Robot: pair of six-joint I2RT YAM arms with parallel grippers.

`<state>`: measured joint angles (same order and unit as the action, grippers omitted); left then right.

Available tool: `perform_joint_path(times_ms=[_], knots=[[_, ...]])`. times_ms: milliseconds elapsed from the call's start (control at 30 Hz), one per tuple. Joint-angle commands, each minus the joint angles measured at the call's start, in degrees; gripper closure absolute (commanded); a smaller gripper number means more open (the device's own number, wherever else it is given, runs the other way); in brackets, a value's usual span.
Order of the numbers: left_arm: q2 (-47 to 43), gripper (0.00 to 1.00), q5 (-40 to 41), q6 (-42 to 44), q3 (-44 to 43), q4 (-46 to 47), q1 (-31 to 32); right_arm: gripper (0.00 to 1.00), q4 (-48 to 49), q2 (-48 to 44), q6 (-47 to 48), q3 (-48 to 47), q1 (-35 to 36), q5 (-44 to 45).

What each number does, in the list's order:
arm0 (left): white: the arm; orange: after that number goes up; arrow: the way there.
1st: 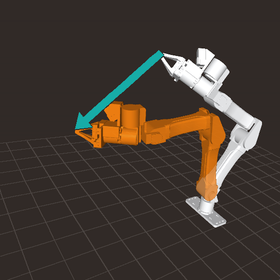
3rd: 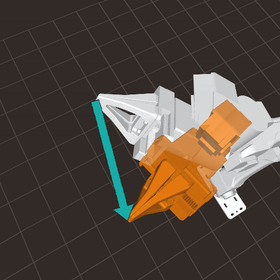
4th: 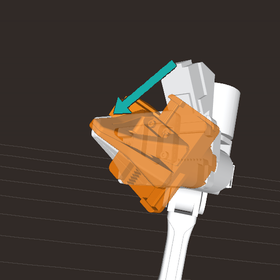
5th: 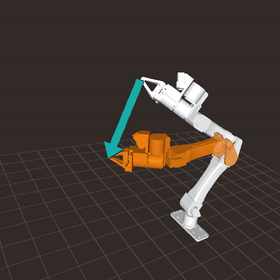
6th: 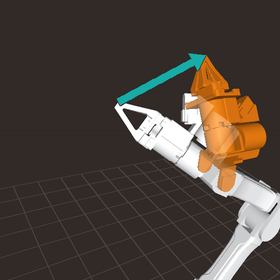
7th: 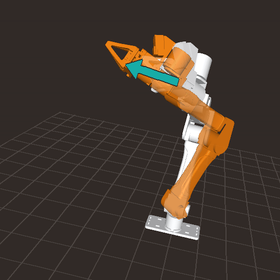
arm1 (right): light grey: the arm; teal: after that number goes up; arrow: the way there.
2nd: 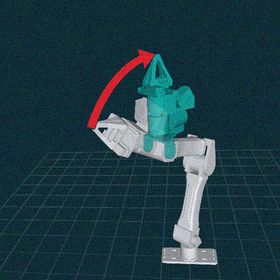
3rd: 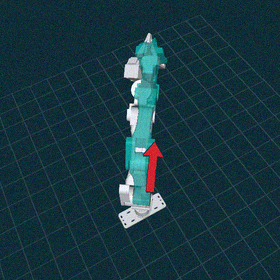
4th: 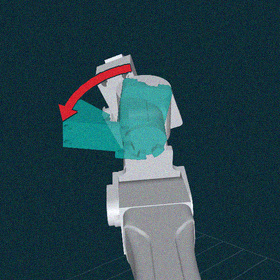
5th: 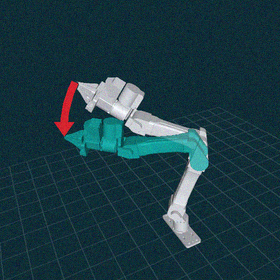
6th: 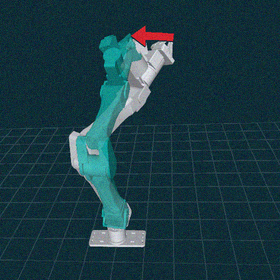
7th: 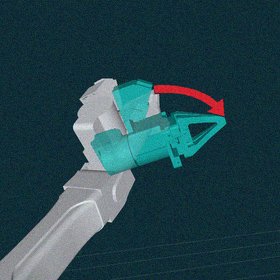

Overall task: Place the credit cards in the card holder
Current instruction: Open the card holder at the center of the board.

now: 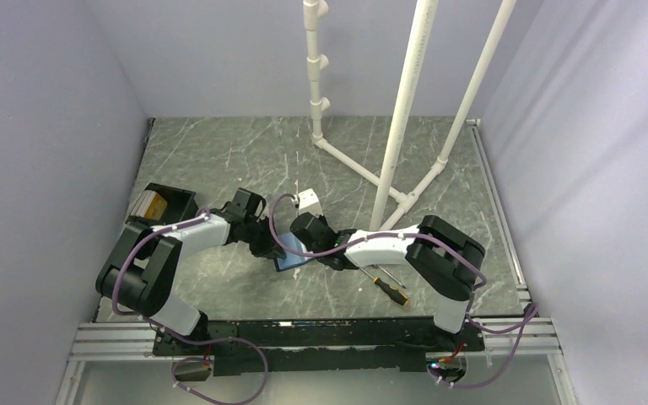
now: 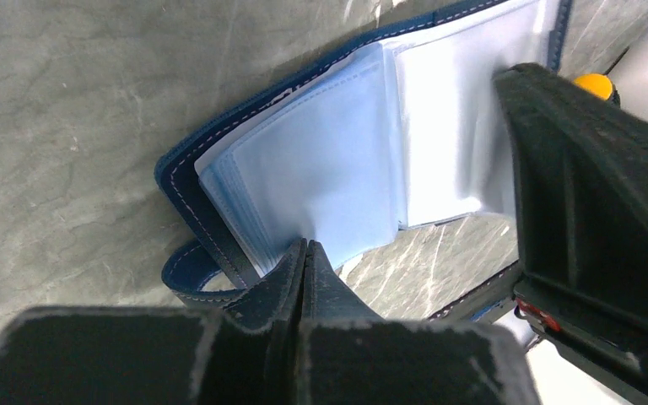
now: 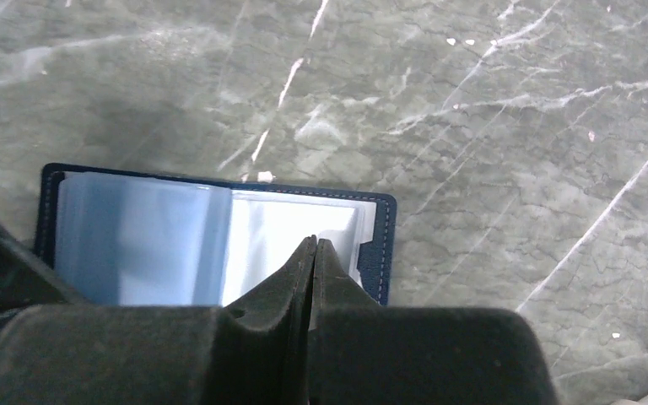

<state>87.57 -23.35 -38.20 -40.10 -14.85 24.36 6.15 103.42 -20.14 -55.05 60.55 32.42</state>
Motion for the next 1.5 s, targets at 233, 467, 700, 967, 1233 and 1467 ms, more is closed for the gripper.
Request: perform_joint_path(times_ms=[233, 467, 700, 967, 1233, 1467], knots=[[0.9, 0.98, 5.2, 4.3, -1.5, -5.0, -0.1, 1.0, -0.7, -4.5, -1.7, 4.2, 0.0, -10.5], [3.0, 0.98, 6.6, 6.8, -3.7, -7.8, -0.6, 1.0, -1.5, -6.8, -2.7, 8.5, -1.0, -11.5], [5.9, 0.98, 8.3, 8.9, -6.0, -10.5, -0.9, 1.0, -1.7, -8.0, -5.9, 11.4, -1.3, -11.3], [5.4, 0.98, 8.6, 8.7, -5.2, -11.6, -1.0, 1.0, -1.3, -7.4, -10.1, 12.5, -1.3, -14.7], [2.4, 0.98, 7.7, 6.9, -2.1, -9.6, -1.0, 0.99, -10.0, -11.4, -4.7, 7.0, -2.1, -11.7], [1.3, 0.98, 7.4, 6.5, -2.0, -9.3, -1.0, 0.85, -9.7, -10.4, -1.1, -0.1, -1.8, -24.0]])
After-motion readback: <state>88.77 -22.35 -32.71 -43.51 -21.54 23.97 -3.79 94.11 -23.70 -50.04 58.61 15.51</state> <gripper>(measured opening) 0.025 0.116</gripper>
